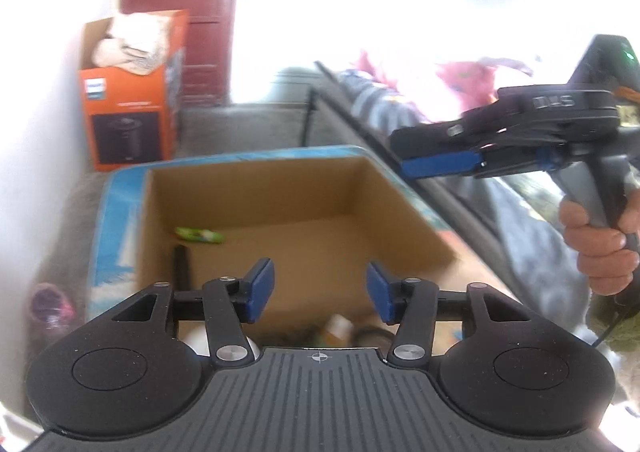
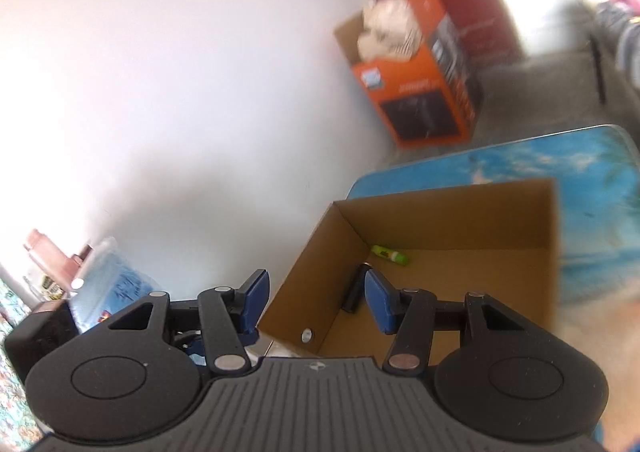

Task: Organize rigid objects
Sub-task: 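Move the right tool back to the pink bowl, then grasp the remaining black cylinder in the bowl with the right tool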

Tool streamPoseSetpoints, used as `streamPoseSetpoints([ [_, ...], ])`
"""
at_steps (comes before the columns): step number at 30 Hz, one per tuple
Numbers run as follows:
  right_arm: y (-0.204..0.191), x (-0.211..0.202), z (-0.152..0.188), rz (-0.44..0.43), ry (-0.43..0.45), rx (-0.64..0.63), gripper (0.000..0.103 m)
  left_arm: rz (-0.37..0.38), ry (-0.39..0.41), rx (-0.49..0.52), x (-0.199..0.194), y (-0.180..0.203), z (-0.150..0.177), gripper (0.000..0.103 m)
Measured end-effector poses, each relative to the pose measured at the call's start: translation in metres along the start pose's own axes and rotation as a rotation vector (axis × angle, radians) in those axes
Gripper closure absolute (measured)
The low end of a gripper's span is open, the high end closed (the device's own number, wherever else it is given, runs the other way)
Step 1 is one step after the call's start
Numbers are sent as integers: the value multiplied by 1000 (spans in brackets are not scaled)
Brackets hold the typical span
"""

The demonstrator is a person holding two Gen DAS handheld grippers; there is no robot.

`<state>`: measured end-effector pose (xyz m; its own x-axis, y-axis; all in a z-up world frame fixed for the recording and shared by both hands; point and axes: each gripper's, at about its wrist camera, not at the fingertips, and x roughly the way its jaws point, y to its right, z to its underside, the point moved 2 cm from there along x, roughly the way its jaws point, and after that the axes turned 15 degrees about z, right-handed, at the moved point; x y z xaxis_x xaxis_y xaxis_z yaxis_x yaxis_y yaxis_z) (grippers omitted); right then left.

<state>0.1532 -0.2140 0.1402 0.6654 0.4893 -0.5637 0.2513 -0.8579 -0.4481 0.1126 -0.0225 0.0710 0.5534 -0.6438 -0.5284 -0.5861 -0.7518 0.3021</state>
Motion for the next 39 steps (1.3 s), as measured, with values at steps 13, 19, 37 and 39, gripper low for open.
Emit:
streamPoseSetpoints([
  [13,79,-21,164,201,35,257,49,8,-212,120,77,71,100,57],
  [19,86,1,175,203,-11,256,55,8,-235,136,89,76,108,65],
  [37,72,21,180,155,-30,161,79,0,-292,159,111,73,117,73],
  [39,71,21,179,151,-35,157,79,-2,-289,162,113,73,116,73],
])
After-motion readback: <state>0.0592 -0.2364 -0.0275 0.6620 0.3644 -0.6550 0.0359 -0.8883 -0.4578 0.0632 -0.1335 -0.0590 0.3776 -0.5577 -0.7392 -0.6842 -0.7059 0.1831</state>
